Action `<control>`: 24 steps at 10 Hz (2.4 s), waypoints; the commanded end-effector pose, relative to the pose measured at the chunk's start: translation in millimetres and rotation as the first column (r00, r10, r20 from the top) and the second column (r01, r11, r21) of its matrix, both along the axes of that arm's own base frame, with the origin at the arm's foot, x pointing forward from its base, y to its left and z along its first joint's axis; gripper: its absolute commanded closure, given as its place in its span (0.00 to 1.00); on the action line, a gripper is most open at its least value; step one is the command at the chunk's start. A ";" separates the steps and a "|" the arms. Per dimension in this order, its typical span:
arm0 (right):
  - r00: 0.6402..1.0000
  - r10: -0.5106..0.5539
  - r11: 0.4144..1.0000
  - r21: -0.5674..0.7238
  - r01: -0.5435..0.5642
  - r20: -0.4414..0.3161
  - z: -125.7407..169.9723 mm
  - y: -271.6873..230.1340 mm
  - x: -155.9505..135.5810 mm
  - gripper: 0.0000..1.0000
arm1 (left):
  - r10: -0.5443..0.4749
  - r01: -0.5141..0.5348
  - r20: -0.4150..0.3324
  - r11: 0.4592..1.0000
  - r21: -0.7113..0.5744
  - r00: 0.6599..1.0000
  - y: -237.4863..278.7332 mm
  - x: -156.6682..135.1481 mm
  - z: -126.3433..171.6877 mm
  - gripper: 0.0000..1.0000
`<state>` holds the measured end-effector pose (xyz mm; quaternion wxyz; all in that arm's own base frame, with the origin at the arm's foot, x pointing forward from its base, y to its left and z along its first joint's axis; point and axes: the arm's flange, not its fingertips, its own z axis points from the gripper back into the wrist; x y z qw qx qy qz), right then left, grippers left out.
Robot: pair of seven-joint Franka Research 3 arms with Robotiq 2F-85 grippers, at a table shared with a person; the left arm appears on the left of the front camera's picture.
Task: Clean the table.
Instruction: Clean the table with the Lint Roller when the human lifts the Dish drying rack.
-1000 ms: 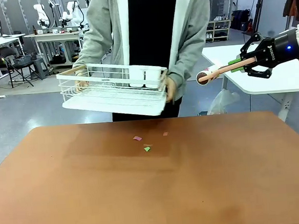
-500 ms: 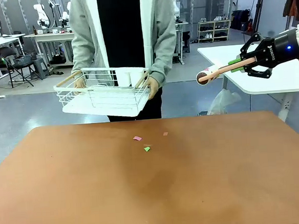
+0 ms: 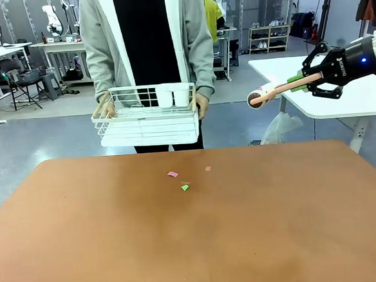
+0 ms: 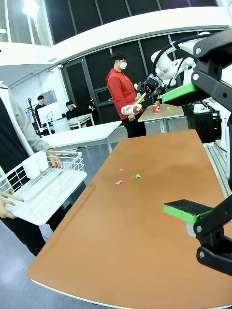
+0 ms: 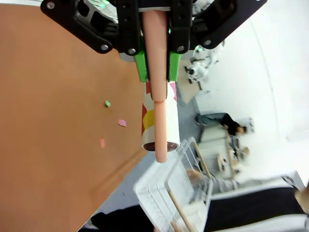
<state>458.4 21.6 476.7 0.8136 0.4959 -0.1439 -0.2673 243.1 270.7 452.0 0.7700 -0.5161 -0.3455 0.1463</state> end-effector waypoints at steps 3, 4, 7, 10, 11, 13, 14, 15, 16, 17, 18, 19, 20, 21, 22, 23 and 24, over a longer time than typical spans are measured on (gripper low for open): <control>0.948 0.289 0.868 -0.383 -0.317 -0.132 64.3 -18.9 66.3 0.79 | -0.002 0.003 0.036 1.000 -0.004 0.999 5.0 1.2 1.0 0.00; 0.903 0.401 0.796 -0.428 -0.428 -0.156 55.9 -0.9 94.9 0.79 | -0.002 0.003 0.036 1.000 -0.004 0.999 5.0 1.2 1.0 0.00; 0.844 0.505 0.696 -0.494 -0.522 -0.180 -15.0 54.1 148.8 0.79 | -0.002 0.003 0.036 1.000 -0.004 0.999 5.0 1.2 1.0 0.00; 0.855 0.497 0.714 -0.489 -0.501 -0.151 -47.0 75.6 148.6 0.79 | -0.002 0.003 0.036 1.000 -0.004 0.999 5.0 1.2 1.0 0.00; 0.876 0.465 0.748 -0.474 -0.465 -0.126 -43.2 74.2 141.2 0.79 | -0.002 0.003 0.036 1.000 -0.004 0.999 5.0 1.2 1.0 0.00; 0.833 0.513 0.686 -0.485 -0.542 -0.205 -59.1 77.2 156.3 0.79 | -0.002 0.003 0.036 1.000 -0.004 0.999 5.0 1.2 1.0 0.00; 0.833 0.513 0.686 -0.485 -0.542 -0.205 -59.1 77.2 156.3 0.79 | -0.002 0.003 0.036 1.000 -0.004 0.999 5.0 1.2 1.0 0.00; 0.833 0.513 0.686 -0.485 -0.542 -0.205 -59.1 77.2 156.3 0.79 | -0.002 0.003 0.036 1.000 -0.004 0.999 5.0 1.2 1.0 0.00; 0.833 0.513 0.686 -0.485 -0.542 -0.205 -59.1 77.2 156.3 0.79 | -0.002 0.003 0.036 1.000 -0.004 0.999 5.0 1.2 1.0 0.00; 0.833 0.513 0.686 -0.485 -0.542 -0.205 -59.1 77.2 156.3 0.79 | -0.002 0.003 0.036 1.000 -0.004 0.999 5.0 1.2 1.0 0.00; 0.840 0.504 0.698 -0.477 -0.533 -0.201 -61.0 75.2 156.3 0.79 | -0.002 0.003 0.036 1.000 -0.004 0.999 5.0 1.2 1.0 0.00; 0.829 0.532 0.702 -0.457 -0.547 -0.175 -68.3 80.1 159.5 0.79 | -0.002 0.003 0.036 1.000 -0.004 0.999 5.0 1.2 1.0 0.00; 0.821 0.546 0.711 -0.427 -0.559 -0.165 -79.1 79.2 162.0 0.79 | -0.002 0.003 0.036 1.000 -0.004 0.999 5.0 1.2 1.0 0.00; 0.818 0.552 0.728 -0.384 -0.568 -0.163 -91.5 73.4 162.0 0.79 | -0.002 0.003 0.036 1.000 -0.004 0.999 5.0 1.2 1.0 0.00; 0.814 0.561 0.743 -0.342 -0.575 -0.148 -107.6 67.9 160.8 0.79 | -0.002 0.003 0.036 1.000 -0.004 0.999 5.0 1.2 1.0 0.00; 0.811 0.567 0.753 -0.311 -0.580 -0.141 -120.2 64.6 160.9 0.79 | -0.002 0.003 0.036 1.000 -0.004 0.999 5.0 1.2 1.0 0.00; 0.806 0.575 0.757 -0.285 -0.589 -0.138 -133.5 65.5 162.6 0.79 | -0.002 0.003 0.036 1.000 -0.004 0.999 5.0 1.2 1.0 0.00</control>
